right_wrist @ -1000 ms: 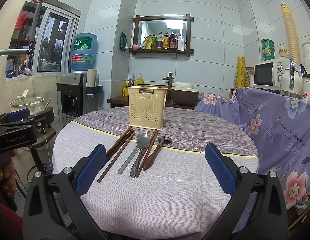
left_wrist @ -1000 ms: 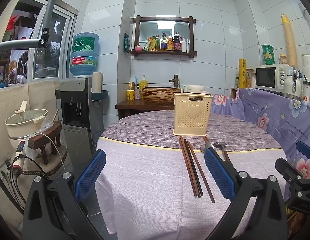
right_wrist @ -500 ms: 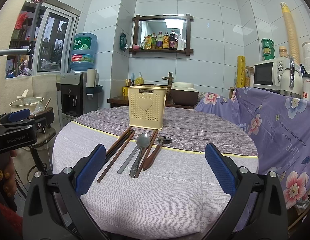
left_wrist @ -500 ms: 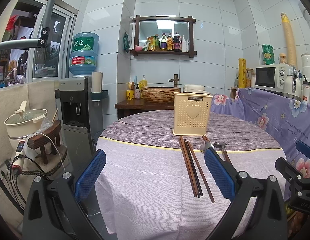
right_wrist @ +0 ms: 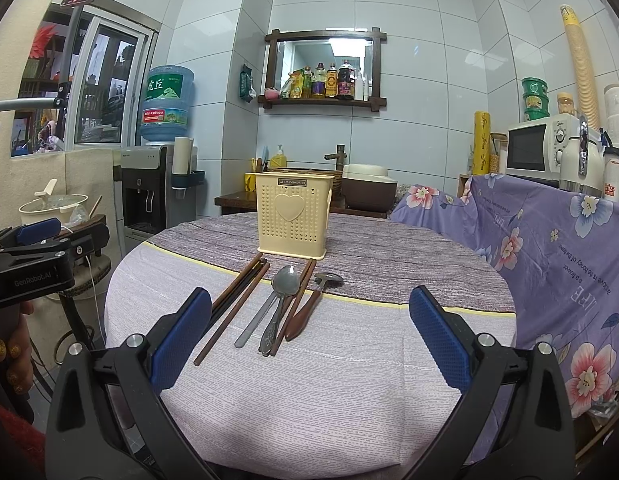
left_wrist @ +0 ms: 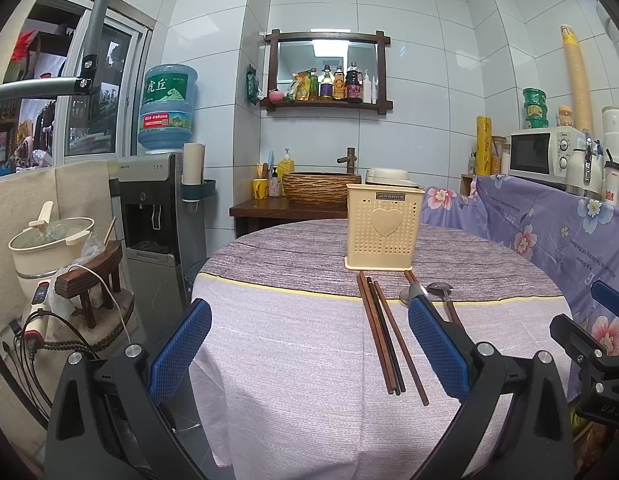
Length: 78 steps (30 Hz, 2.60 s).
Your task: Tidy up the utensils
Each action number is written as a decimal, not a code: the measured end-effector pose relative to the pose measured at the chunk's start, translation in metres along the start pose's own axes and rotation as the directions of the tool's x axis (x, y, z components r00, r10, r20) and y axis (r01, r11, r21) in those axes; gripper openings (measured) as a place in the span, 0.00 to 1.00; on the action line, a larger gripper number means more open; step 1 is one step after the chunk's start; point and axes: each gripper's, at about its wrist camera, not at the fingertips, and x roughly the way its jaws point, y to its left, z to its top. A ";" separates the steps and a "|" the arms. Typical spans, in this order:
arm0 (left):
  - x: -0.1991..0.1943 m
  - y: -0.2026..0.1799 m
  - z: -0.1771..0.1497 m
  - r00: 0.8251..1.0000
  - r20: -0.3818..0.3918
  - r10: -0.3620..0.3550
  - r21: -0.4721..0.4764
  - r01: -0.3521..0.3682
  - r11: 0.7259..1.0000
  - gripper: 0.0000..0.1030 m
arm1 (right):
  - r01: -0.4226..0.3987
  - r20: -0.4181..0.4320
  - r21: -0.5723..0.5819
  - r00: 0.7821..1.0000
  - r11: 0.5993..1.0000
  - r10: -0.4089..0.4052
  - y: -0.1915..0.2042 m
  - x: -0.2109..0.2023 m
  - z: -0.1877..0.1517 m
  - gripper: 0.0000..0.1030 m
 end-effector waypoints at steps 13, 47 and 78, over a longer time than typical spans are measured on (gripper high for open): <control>0.000 0.000 -0.001 1.000 -0.002 0.000 0.000 0.000 1.000 0.95 | -0.001 -0.005 -0.003 1.000 1.000 0.001 -0.001 0.002 0.000 0.95; 0.164 -0.010 0.005 0.840 -0.510 -0.185 -0.019 0.204 0.979 0.84 | 0.085 -0.354 0.044 0.933 0.995 -0.064 -0.061 0.131 0.001 0.95; 0.229 0.004 0.015 0.760 -0.639 -0.120 0.061 0.205 0.977 0.68 | 0.020 -0.565 0.108 0.824 0.994 0.045 -0.044 0.227 0.022 0.90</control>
